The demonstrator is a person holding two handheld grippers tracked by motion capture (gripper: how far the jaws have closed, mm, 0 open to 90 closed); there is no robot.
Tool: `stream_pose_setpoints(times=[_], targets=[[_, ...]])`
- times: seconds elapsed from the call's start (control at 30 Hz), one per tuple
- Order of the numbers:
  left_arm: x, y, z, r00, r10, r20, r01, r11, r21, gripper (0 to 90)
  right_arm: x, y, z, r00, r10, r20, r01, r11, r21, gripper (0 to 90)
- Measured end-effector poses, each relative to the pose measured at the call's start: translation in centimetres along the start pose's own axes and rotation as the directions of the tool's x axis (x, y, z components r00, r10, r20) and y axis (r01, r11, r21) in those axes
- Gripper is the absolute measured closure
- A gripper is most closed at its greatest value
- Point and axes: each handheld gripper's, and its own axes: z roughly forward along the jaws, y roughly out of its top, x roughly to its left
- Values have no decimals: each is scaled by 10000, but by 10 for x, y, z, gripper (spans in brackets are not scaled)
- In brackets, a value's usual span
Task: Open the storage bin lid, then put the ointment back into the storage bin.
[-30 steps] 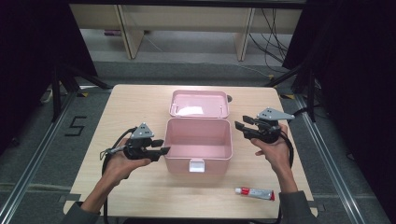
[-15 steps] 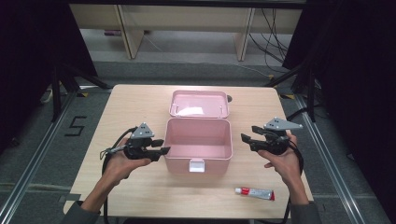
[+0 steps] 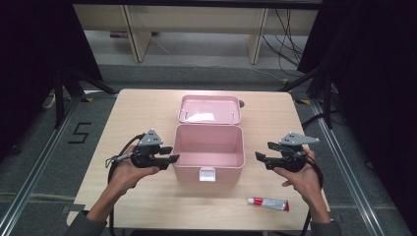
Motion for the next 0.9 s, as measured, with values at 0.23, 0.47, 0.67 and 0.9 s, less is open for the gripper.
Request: stream_pose_setpoints(times=[0.23, 0.47, 0.67, 0.9], targets=[[0, 0, 0, 10000, 53, -33, -53, 10000, -6, 584, 10, -8, 1, 9999, 31, -104, -27, 9990, 437, 362], [1, 0, 0, 9999, 100, -107, -100, 9999, -20, 584, 17, -16, -1, 9999, -34, -149, 43, 9980, 637, 354], [-1, 0, 0, 10000, 63, -55, -63, 10000, 10, 584, 21, -24, 0, 9998, 128, -141, -115, 9961, 879, 352], [-1, 0, 0, 10000, 62, -55, -62, 10000, 13, 585, 25, -26, -6, 9996, -60, -280, 88, 9947, 1023, 348]])
